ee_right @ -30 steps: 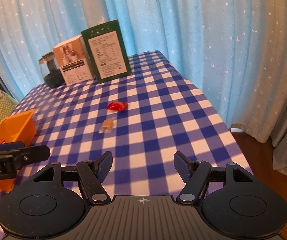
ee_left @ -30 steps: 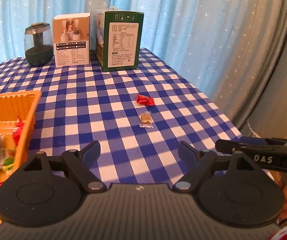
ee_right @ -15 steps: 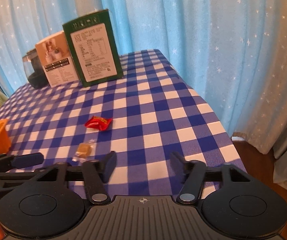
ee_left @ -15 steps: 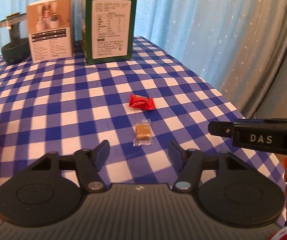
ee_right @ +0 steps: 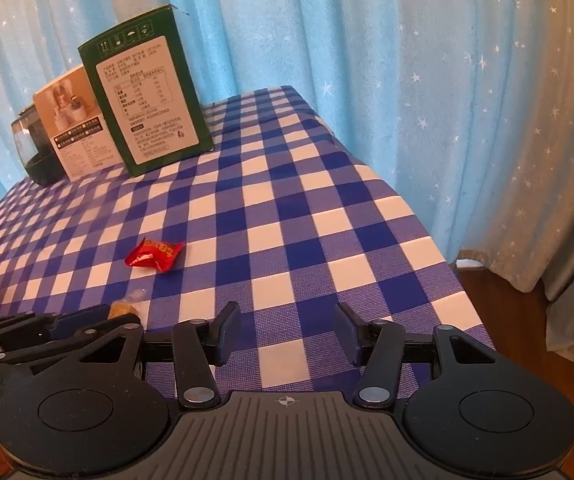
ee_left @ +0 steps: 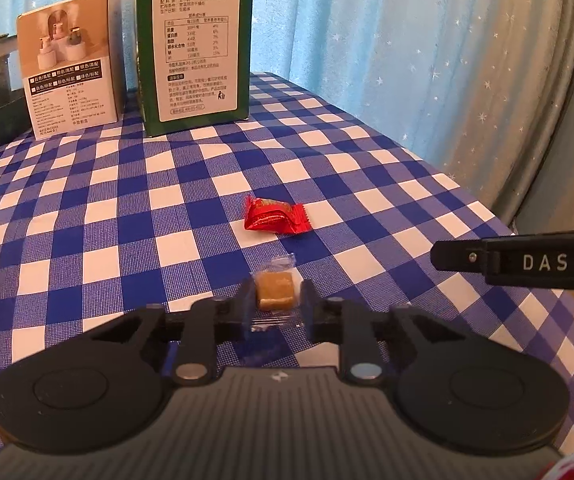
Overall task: Organize snacks
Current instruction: 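Grasp the brown square candy with the left tool while the right tool grasps the red candy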
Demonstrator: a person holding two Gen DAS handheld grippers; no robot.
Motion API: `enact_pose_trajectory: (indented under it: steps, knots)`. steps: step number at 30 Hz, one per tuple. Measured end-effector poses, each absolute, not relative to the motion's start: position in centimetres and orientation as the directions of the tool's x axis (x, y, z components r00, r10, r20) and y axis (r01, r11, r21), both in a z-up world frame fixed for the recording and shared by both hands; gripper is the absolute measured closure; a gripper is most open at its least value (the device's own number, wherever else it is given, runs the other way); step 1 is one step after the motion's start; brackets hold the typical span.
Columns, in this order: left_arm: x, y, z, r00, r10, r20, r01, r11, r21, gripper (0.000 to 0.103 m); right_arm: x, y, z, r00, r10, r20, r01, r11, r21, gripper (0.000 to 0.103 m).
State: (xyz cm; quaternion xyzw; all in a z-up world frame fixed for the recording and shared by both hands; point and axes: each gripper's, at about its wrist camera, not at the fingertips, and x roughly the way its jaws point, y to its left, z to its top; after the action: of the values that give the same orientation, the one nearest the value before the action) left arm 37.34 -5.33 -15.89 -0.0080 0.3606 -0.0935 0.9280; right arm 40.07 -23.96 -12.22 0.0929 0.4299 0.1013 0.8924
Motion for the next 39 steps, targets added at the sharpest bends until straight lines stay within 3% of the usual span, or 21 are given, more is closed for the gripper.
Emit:
enact_pose_trajectory:
  steps: [10,17,29,31,33,34,39]
  knots:
    - [34.8,-1.6,-13.7,0.724,-0.128,-0.678,0.152,0.988,-0.024,0.085,40.8,-20.5,-12.1,0.61,0.372,-0.7,-0.299,0.926,0.232,0.05]
    - [34.0,1.2,-13.5,0.72,-0.104,-0.686,0.099,0.994,-0.046,0.085,42.1,-16.0,-12.8,0.592,0.432,-0.681,-0.496,0.861,0.114,0.05]
    - [34.5,2.7,-13.9,0.72,-0.093,-0.688,0.072,0.996,-0.06,0.085,44.6,-12.1,-15.4,0.613,0.428,-0.664,-0.597,0.802,-0.034,0.05]
    - [34.6,2.8,-13.9,0.721,-0.097,-0.686,0.072,0.995,-0.064,0.085,44.8,-11.6,-15.5,0.607,0.433,-0.666,-0.607,0.794,-0.037,0.055]
    - [34.6,2.7,-13.9,0.719,-0.1,-0.687,0.078,0.995,-0.064,0.085,44.9,-11.5,-15.5,0.594,0.44,-0.673,-0.607,0.795,-0.015,0.074]
    - [34.6,2.6,-14.0,0.718,-0.1,-0.689,0.079,0.995,-0.061,0.085,44.9,-11.4,-15.4,0.586,0.441,-0.679,-0.608,0.794,-0.009,0.078]
    - [34.7,2.6,-14.1,0.718,-0.09,-0.69,0.074,0.996,-0.053,0.084,44.6,-11.9,-14.7,0.566,0.429,-0.704,-0.573,0.819,0.038,0.08]
